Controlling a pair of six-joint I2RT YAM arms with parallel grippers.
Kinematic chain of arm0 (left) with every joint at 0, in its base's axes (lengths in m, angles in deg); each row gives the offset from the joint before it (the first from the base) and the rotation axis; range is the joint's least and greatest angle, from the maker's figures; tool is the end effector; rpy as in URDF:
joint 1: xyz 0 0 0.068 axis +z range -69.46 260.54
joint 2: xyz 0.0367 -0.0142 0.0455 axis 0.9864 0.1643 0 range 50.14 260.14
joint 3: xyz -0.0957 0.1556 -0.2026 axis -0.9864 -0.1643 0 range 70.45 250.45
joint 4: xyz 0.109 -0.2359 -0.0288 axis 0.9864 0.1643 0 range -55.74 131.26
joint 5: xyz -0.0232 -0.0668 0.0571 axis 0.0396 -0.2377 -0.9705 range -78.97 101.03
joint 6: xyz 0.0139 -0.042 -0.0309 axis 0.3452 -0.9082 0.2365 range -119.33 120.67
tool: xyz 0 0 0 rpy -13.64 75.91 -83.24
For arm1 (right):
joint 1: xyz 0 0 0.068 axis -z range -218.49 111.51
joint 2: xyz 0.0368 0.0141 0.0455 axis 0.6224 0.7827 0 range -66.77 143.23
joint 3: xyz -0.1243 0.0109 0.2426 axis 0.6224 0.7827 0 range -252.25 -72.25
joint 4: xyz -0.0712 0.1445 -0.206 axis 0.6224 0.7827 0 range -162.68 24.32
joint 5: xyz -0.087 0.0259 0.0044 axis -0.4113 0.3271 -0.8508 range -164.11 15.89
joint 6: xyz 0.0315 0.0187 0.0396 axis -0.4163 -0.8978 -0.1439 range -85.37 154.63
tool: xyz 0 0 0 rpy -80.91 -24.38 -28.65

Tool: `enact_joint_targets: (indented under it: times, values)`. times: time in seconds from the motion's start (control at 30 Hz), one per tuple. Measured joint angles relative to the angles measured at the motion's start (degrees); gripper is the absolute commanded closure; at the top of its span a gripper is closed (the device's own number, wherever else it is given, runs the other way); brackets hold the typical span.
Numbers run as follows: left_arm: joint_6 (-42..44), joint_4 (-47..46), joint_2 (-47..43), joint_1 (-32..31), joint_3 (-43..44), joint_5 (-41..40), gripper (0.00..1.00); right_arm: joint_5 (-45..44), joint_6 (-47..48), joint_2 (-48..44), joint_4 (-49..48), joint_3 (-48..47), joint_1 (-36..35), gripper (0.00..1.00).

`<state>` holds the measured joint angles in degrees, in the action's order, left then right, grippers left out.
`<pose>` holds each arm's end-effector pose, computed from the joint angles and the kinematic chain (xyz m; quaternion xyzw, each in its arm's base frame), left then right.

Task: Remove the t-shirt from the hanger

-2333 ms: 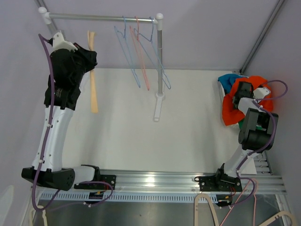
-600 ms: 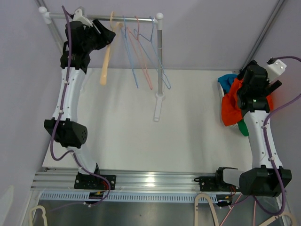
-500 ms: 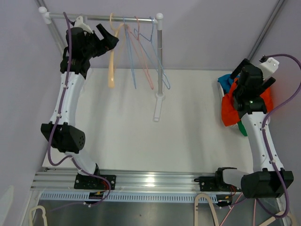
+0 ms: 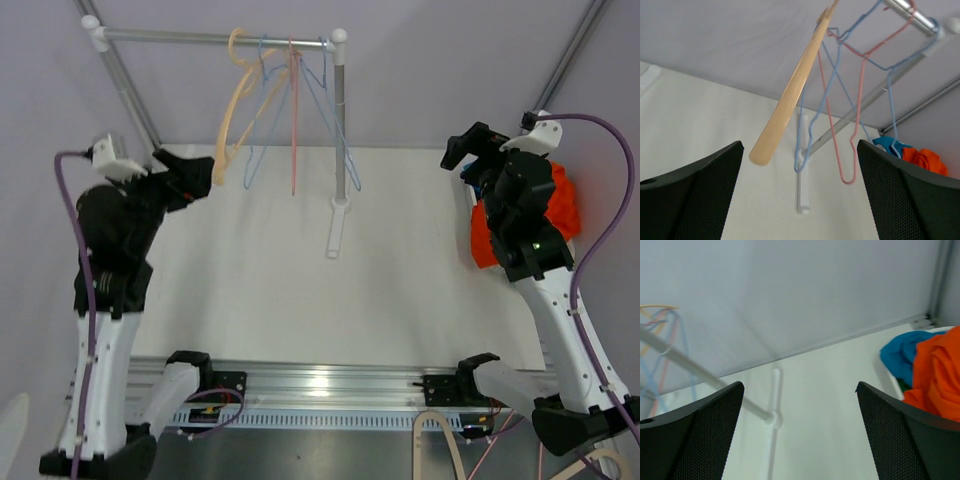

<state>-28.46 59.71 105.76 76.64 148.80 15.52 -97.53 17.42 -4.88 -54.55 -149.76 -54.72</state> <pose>0.1826 -0.0153 0.4761 -0.1315 0.7116 -0.2232 0.6531 0.2172 0.0485 0.4654 0.1464 0.7061 0.0543 0.6906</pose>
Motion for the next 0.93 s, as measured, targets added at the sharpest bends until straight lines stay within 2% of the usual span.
enact_joint_targets:
  times: [0.17,0.3,0.4,0.57,0.73,0.93]
  values:
    - [-1.7,-3.6,-22.9,-0.1,-16.2,0.2,0.00,8.6,-5.0,-7.4,-1.9,5.2,-2.0,0.01]
    - [-2.3,-3.5,-33.8,-0.1,-21.4,1.8,0.01,17.1,-9.0,-14.3,-2.9,13.6,-2.4,0.00]
    - [-1.2,-1.6,-38.5,-0.1,-24.7,4.3,0.00,21.2,-10.5,-18.8,-3.2,20.8,-2.8,0.01]
    - [0.3,3.2,-42.3,-0.2,-30.8,9.3,0.01,23.1,-10.8,-24.5,-0.5,29.2,-2.8,0.01]
    - [1.3,6.7,-46.6,-0.2,-39.0,11.3,0.01,21.2,-10.1,-28.4,2.0,31.1,-2.8,0.00]
    - [2.6,8.8,-47.9,-0.2,-40.9,11.4,0.00,17.7,-9.3,-28.7,3.6,31.5,-2.8,0.01]
